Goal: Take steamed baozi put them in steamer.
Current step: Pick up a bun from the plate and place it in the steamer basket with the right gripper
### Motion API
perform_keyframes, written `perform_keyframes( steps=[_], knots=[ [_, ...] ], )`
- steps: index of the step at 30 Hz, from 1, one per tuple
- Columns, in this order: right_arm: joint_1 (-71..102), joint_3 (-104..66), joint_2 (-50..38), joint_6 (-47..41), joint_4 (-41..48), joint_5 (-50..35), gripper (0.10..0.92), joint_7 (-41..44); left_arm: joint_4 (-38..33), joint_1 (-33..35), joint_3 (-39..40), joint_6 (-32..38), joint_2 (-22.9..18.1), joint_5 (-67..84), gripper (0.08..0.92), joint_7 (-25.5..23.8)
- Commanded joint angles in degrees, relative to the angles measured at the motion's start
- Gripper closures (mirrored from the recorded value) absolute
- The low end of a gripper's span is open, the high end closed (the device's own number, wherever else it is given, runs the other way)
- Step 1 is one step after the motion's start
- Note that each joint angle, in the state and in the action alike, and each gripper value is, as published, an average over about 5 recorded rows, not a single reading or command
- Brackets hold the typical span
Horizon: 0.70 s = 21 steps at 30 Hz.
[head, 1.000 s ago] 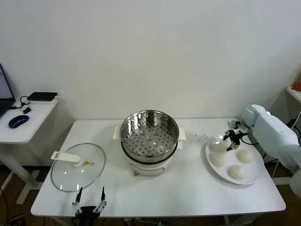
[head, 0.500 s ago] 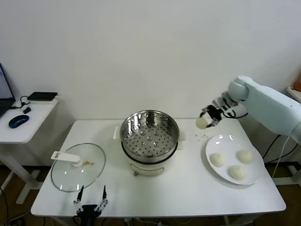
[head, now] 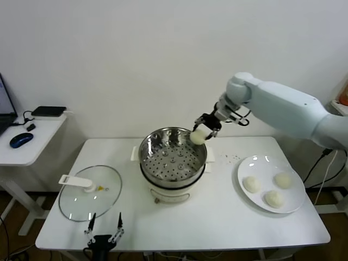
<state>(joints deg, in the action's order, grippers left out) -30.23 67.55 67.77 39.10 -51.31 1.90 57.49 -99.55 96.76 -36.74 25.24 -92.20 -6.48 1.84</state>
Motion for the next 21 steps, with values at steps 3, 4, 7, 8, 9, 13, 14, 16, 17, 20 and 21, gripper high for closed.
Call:
perform_keyframes(
  steps=[3, 4, 7, 8, 9, 13, 14, 16, 17, 20, 21],
  knots=[
    [4.4, -2.9, 15.5, 10.9, 18.4, 5.8, 0.406, -1.6, -0.1, -0.1, -0.1, -0.1, -0.3, 0.5, 0.177, 0.1],
    [4.9, -3.1, 16.1, 10.9, 19.2, 5.8, 0.406, -1.5, -0.1, -0.1, -0.2, -0.2, -0.3, 0.6, 0.177, 0.1],
    [6.2, -3.4, 17.4, 10.9, 21.0, 6.0, 0.406, -1.1, 0.1, -0.4, -0.4, -0.2, -0.2, 0.8, 0.177, 0.0],
    [6.5, -3.4, 17.7, 10.9, 21.5, 6.1, 0.406, -0.9, 0.2, -0.5, -0.4, -0.2, -0.2, 0.8, 0.177, 0.0],
    [6.8, -3.5, 17.9, 10.9, 21.9, 6.1, 0.406, -0.8, 0.2, -0.6, -0.5, -0.3, -0.1, 0.8, 0.177, 0.0],
    [7.8, -3.9, 18.5, 10.9, 23.9, 6.2, 0.406, -0.7, 0.5, -0.8, -0.6, -0.3, 0.0, 0.9, 0.177, -0.1],
    [7.9, -4.0, 18.6, 10.9, 24.3, 6.3, 0.406, -0.7, 0.6, -0.9, -0.7, -0.2, 0.0, 0.9, 0.177, -0.1],
    [8.1, -4.2, 18.7, 10.9, 24.9, 6.4, 0.406, -0.8, 0.7, -1.0, -0.7, -0.2, 0.0, 0.9, 0.177, -0.1],
    [8.2, -4.3, 18.8, 10.9, 25.2, 6.4, 0.406, -0.9, 0.8, -1.1, -0.7, -0.2, 0.0, 0.9, 0.177, -0.1],
    [8.3, -4.5, 18.8, 10.9, 25.9, 6.6, 0.403, -1.1, 0.8, -1.2, -0.6, -0.2, 0.0, 0.9, 0.177, -0.1],
    [8.3, -4.6, 18.9, 10.9, 26.2, 6.5, 0.400, -1.4, 0.8, -1.2, -0.5, -0.3, 0.0, 0.9, 0.177, -0.1]
  ],
)
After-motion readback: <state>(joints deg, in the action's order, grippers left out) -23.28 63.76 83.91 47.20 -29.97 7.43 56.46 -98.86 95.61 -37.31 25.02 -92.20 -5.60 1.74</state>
